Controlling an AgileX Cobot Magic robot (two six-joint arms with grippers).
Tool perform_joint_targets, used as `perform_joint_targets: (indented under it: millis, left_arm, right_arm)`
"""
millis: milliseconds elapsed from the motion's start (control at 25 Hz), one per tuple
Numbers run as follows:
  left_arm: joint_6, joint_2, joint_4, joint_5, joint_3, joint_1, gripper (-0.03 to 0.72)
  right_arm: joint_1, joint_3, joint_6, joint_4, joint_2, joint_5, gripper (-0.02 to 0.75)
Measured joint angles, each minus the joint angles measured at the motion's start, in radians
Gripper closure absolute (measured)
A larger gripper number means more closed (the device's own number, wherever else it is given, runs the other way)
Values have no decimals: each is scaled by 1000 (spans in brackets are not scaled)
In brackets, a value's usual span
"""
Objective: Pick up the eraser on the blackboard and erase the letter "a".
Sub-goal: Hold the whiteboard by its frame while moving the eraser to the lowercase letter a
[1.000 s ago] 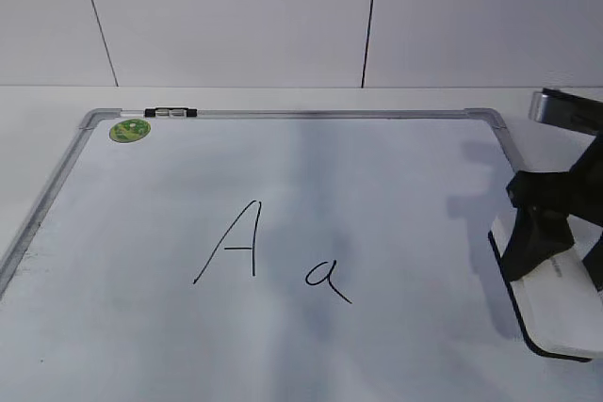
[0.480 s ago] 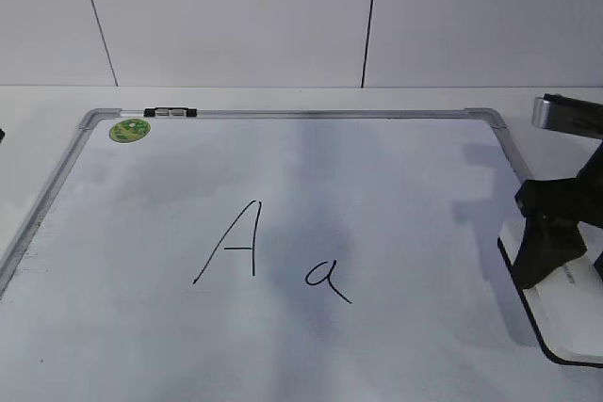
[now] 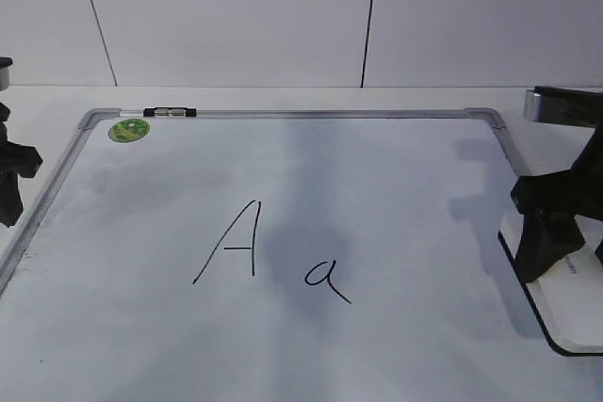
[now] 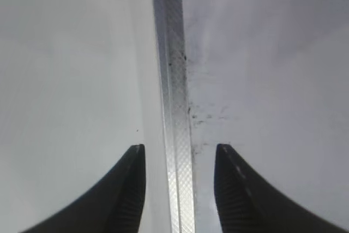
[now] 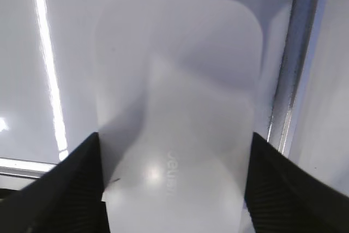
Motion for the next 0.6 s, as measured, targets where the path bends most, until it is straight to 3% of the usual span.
perform_joint_targets:
  millis: [320,600]
  left_arm:
    - [0,60,-10,-32,0,80,415]
    - [0,115,-31,-51,-2,82,418]
  right_arm:
    - [54,0,28,-53,23,9,176]
    - [56,0,31,-56,23,9,176]
